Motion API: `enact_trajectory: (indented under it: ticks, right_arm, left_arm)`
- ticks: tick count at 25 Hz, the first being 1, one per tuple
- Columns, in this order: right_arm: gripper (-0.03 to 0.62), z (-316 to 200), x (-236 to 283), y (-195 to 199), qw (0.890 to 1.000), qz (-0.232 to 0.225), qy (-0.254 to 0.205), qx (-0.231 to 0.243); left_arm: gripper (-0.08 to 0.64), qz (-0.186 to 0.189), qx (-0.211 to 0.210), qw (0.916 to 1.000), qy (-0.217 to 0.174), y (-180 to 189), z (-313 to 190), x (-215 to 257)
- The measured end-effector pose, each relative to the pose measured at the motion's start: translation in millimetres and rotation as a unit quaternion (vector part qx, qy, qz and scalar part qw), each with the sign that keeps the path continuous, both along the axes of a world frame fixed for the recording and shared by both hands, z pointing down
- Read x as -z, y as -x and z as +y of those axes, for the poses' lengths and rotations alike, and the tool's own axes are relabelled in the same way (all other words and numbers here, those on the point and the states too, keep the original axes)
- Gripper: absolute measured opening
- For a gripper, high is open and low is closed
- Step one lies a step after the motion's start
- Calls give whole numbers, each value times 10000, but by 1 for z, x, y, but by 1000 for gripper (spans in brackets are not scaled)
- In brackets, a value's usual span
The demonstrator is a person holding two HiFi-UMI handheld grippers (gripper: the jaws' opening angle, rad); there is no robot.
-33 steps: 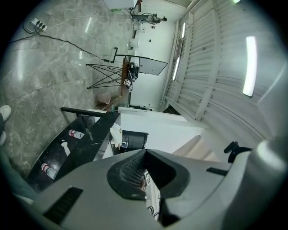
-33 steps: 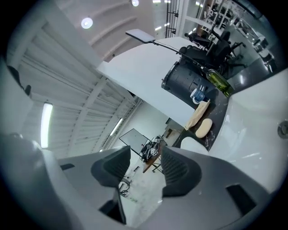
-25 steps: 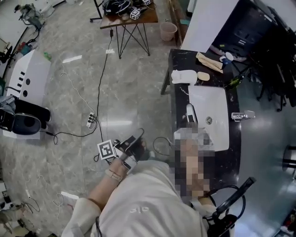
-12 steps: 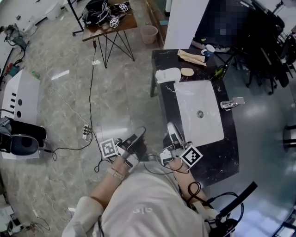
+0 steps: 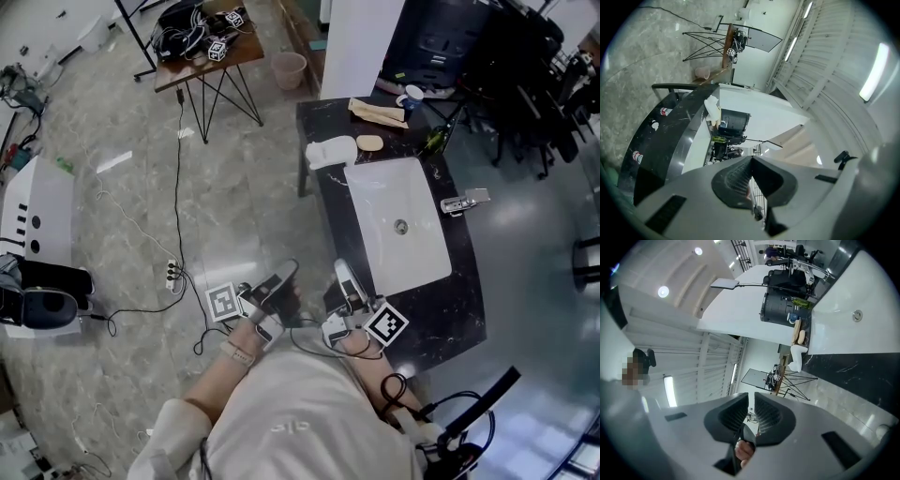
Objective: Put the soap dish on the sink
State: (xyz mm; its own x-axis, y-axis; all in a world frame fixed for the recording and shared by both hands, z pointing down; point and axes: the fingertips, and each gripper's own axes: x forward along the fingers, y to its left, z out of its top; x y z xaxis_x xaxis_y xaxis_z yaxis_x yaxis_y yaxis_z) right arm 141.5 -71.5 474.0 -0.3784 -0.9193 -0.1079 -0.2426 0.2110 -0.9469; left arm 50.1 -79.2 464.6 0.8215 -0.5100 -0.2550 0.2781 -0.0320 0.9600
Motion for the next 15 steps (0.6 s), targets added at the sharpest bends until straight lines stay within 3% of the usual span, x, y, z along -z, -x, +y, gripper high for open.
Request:
enact_trajectory:
  ticks: [15]
  right_arm:
    - [32, -10, -19, 15, 9997, 139, 204, 87]
  left_arm:
    - [6, -7, 91, 9999, 42, 11, -9, -12]
